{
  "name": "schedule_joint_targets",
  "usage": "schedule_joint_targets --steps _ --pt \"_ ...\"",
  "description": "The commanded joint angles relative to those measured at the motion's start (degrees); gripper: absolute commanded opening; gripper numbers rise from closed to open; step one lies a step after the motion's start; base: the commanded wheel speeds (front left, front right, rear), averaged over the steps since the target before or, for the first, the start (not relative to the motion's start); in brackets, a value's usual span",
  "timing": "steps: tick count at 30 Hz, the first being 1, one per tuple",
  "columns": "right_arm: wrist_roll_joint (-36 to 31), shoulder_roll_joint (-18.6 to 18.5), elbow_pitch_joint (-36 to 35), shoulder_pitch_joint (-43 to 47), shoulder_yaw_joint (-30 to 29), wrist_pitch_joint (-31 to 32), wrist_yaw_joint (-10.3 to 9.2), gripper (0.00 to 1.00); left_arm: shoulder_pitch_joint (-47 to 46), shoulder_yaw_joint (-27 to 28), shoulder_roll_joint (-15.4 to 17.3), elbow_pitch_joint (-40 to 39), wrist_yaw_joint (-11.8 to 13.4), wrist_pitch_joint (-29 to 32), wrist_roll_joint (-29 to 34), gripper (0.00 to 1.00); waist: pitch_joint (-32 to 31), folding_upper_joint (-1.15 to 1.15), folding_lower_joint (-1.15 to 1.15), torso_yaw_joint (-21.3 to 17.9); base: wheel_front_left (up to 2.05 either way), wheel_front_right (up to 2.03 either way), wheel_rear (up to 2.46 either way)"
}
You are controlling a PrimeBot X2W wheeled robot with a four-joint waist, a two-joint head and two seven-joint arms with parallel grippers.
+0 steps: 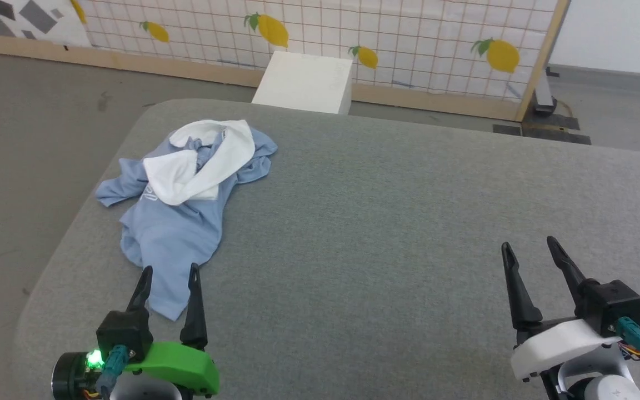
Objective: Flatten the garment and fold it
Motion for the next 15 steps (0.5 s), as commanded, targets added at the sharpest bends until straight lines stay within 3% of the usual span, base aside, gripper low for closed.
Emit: schedule_joint_targets --steps 1,15 --pt "0.51 0.04 0.22 0.56 0.06 -0.59 -0.04 1.00 0.68 0.09 -0.13 -0.31 0.24 -0.52 -0.39 1.00 0.02 0.00 0.00 0.99 0.00 0.00 0.00" --pt "0.73 0.04 1.10 0.82 0.63 -2.27 -0.05 1.00 1.57 -0.12 -0.16 -1.12 1.05 -2.18 -2.06 1.00 0.08 0.00 0.00 6.70 0.00 0.00 0.00"
